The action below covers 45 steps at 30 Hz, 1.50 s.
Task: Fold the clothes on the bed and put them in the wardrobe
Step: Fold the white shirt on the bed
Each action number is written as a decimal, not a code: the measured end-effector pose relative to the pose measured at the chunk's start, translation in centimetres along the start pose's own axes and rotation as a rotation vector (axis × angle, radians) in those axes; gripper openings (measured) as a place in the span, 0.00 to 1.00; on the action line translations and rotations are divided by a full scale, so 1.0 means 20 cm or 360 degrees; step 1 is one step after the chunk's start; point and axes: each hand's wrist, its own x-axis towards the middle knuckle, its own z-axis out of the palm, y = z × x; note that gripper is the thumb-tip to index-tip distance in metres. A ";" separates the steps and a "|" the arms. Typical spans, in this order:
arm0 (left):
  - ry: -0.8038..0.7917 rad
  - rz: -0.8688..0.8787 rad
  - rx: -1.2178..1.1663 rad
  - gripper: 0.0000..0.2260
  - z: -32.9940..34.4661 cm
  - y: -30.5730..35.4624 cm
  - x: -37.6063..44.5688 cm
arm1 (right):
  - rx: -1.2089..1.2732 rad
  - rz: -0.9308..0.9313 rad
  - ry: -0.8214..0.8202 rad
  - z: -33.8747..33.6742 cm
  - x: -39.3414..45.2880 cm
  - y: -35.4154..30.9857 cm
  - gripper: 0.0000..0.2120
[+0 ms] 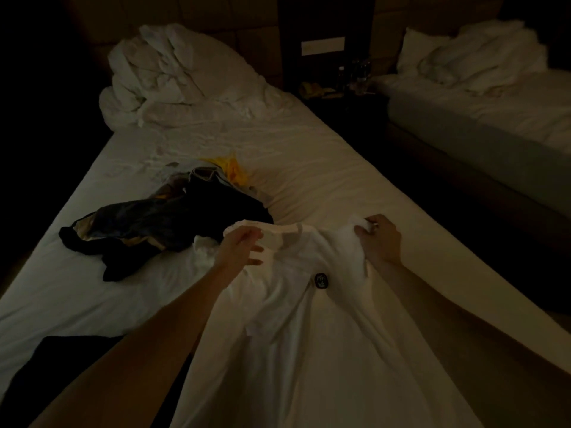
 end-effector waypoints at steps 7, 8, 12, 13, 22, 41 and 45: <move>-0.0132 0.0278 0.1362 0.02 -0.25 -0.18 -0.15 | 0.0203 -0.0009 -0.0477 0.26 -0.23 -0.23 0.15; -0.0161 0.0275 0.1473 0.03 -0.29 -0.17 -0.20 | 0.0310 0.0088 -0.0737 0.30 -0.28 -0.26 0.18; -0.0182 0.0153 0.1761 0.10 -0.44 -0.13 -0.36 | 0.0428 0.0198 -0.1343 0.36 -0.50 -0.28 0.24; -0.0222 0.0105 0.1852 0.11 -0.47 -0.13 -0.42 | 0.0416 0.0170 -0.1297 0.33 -0.54 -0.26 0.24; -0.0769 -0.0384 0.2339 0.38 -0.52 -0.26 -0.96 | -0.1138 -0.0005 -0.1024 -0.19 -0.99 0.20 0.23; -0.0638 -0.0687 0.1400 0.12 -0.37 -0.36 -1.68 | -0.0456 -0.0075 -0.0797 -0.67 -1.60 0.46 0.10; -0.1082 -0.1063 0.1693 0.34 -0.28 -0.22 -1.75 | -0.0269 -0.0134 -0.0721 -0.68 -1.64 0.33 0.11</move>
